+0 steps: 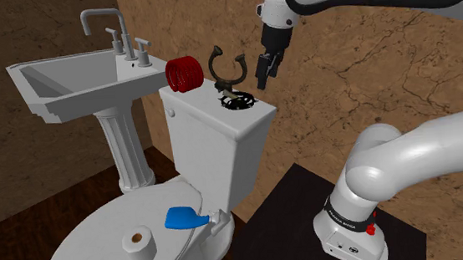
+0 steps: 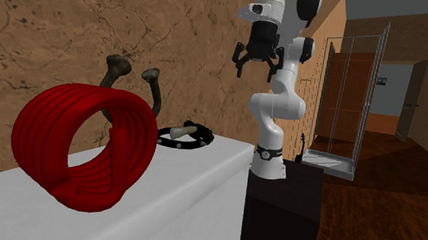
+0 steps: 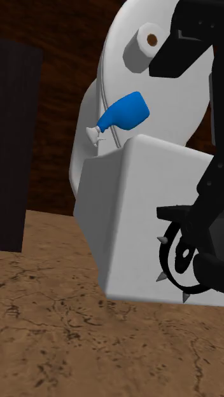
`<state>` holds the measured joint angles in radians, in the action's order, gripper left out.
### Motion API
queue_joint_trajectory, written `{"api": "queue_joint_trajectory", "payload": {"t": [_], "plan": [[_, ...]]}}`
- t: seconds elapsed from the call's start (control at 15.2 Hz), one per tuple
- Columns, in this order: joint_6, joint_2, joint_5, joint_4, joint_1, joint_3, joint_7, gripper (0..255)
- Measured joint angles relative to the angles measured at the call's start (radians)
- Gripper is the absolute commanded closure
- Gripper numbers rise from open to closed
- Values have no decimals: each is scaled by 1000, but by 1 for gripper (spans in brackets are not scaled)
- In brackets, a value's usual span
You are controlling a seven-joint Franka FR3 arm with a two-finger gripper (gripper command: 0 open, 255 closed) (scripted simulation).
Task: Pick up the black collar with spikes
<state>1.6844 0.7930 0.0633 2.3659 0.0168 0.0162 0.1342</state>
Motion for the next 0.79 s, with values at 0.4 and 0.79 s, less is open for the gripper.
{"api": "queue_joint_trajectory", "payload": {"t": [0.4, 0.79], "plan": [[76, -94, 29, -12, -13, -78, 91, 0], [194, -292, 42, -83, -20, -181, 222, 0]]}}
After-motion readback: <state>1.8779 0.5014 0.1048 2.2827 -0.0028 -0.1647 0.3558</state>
